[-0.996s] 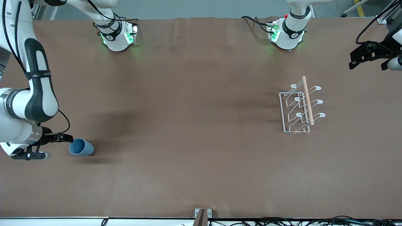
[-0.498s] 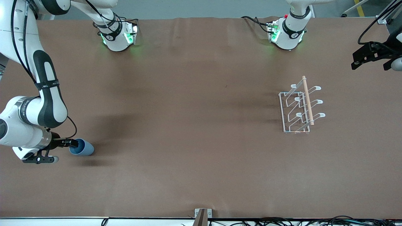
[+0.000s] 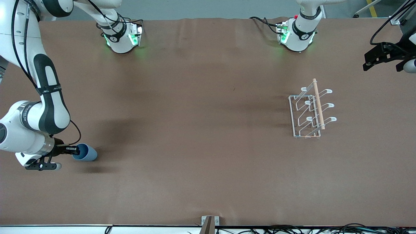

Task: Hang cup on cup holder
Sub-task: 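Close the right gripper on the blue cup's rim and lift it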

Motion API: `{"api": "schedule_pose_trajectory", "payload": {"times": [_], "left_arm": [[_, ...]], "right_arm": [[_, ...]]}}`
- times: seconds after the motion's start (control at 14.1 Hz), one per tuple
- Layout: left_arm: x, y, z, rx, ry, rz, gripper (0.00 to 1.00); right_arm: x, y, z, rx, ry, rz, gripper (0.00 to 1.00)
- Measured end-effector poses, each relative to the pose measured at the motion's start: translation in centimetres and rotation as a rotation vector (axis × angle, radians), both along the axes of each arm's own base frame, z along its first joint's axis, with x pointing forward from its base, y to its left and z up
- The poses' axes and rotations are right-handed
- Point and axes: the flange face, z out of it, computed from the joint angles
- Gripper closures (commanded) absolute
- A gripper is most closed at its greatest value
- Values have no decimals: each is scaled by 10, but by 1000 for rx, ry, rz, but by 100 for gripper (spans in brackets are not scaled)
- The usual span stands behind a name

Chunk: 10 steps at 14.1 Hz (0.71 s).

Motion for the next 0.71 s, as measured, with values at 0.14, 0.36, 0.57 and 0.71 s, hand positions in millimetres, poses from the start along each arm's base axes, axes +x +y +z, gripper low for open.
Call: {"api": "schedule_pose_trajectory", "payload": {"times": [0.14,0.36,0.57,0.71], "left_arm": [[0,0,0,0,1,-1,0],[0,-1,0,0,1,-3,0],[0,-2,0,0,1,-5,0],[0,-2,0,0,1,-4,0]], "right_arm": [[-1,-5,-1,0,-2,11,98],[-3,-6,-2,5,13,15,99],[-8,0,11,24,75,28,100],[-13,20,44,45,116,58,100]]}}
